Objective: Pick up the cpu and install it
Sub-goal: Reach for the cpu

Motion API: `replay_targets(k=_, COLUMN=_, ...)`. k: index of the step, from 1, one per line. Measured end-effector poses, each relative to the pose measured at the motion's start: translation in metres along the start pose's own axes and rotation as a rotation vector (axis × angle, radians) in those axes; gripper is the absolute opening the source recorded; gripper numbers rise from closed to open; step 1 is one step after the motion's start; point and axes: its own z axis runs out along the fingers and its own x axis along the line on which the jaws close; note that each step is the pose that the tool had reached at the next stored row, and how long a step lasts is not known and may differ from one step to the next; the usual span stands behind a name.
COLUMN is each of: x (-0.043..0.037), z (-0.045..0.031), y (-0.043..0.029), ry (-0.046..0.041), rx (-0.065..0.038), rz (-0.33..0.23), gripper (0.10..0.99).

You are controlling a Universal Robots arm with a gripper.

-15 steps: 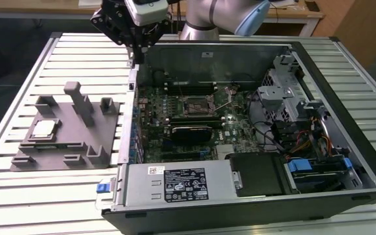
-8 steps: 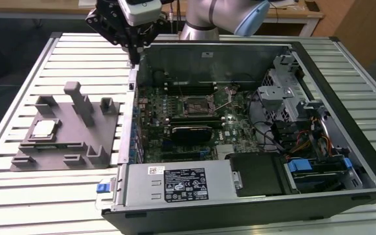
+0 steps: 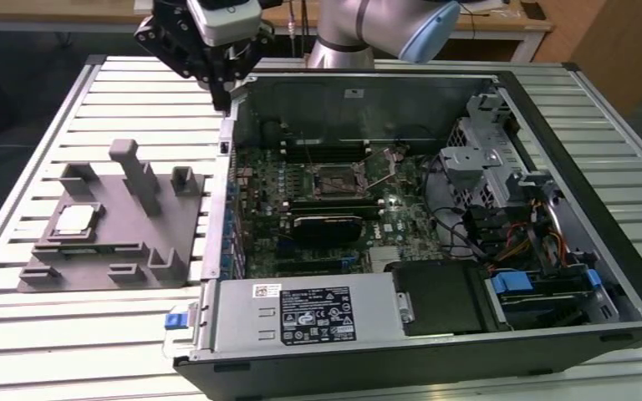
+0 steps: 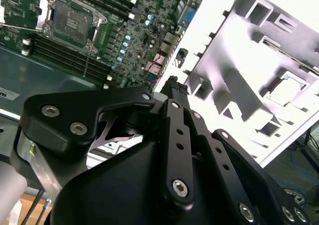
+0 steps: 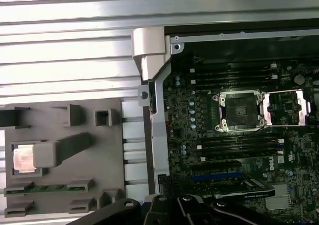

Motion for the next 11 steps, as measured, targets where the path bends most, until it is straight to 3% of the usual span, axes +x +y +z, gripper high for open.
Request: replay_targets(k=11, x=0.0120, z=0.0058, y=-0.0012, ry=0.0001, rx=0.000, rz=0.000, gripper=0.106)
